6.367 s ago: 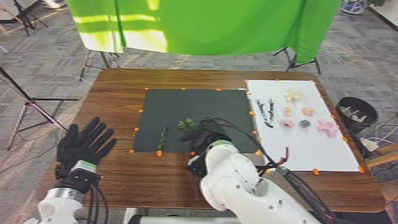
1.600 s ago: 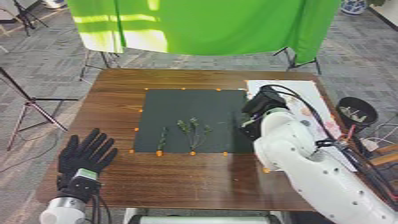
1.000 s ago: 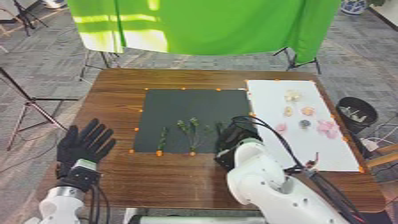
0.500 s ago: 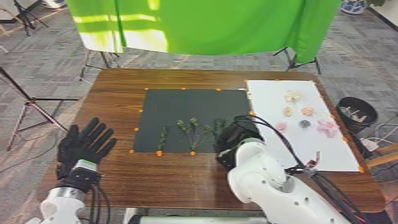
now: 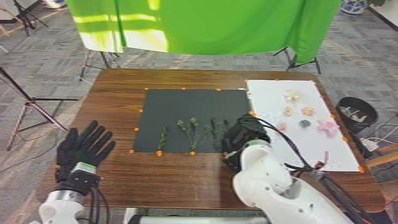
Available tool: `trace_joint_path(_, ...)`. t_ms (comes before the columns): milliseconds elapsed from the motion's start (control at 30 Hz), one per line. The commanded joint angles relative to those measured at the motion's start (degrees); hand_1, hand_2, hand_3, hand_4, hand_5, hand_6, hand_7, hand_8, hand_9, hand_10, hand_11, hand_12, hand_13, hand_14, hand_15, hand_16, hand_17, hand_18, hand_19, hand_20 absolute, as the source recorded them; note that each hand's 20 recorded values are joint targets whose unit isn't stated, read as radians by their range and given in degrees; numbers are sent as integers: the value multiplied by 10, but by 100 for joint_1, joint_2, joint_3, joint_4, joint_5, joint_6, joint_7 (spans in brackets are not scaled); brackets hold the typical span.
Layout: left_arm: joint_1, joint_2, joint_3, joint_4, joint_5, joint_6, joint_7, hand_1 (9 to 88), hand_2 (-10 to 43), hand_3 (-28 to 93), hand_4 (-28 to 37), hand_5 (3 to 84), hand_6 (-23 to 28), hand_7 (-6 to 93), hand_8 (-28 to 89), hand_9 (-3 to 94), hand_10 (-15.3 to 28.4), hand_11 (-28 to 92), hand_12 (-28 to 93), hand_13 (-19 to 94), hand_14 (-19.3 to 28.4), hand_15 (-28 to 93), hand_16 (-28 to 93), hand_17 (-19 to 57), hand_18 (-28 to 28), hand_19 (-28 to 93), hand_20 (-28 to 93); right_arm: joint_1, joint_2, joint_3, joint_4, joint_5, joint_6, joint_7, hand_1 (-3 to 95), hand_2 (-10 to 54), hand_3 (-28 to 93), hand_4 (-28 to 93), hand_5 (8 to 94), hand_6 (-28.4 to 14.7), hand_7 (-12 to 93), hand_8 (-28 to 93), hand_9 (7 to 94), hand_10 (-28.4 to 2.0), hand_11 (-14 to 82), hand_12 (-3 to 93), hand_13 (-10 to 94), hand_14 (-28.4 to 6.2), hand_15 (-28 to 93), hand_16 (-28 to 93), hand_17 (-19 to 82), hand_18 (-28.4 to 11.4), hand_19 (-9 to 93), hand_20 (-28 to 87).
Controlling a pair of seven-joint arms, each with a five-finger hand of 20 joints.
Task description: Arrange flowers
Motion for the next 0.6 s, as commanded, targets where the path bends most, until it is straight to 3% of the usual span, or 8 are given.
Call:
trace_joint_path(33,116,-44,-52,-42,-28,12,13,237,188,679,-283,372,101,88,-76,270,160,215,48,190,165,318,-89,-75,140,322,66,-472,423,291,-645,548,-57,-1438,454,-41,791,-258,689,-60,116,-71,798,-172,231,186,744,-129,541,199,389,-235,932,129)
trace_joint_path(133,124,-45,-38,-48,-35,23,9,236,188,680,-283,373,100,88,-76,270,160,215,49,190,166,318,-89,-76,141,324,65,-486,285,427,-649,816,-563,-1302,443,-15,790,-260,681,-51,118,-65,788,-172,240,189,724,-132,556,203,374,-229,928,136)
trace_joint_path(367,99,-49,-17,-35,-26,18,-14,236,189,679,-283,373,100,88,-76,271,160,210,50,190,167,319,-89,-75,140,324,63,-431,185,424,-446,774,-762,-1093,431,3,790,-247,671,-45,101,-105,777,-177,226,182,714,-138,553,195,366,-230,916,144)
trace_joint_path(600,147,-52,-45,-49,-28,30,-36,236,189,679,-283,374,101,89,-75,273,160,212,53,191,168,322,-89,-77,141,326,63,-504,150,589,-427,981,-1318,-828,431,7,784,-244,669,-42,93,-108,773,-180,208,175,712,-140,544,191,364,-232,907,147)
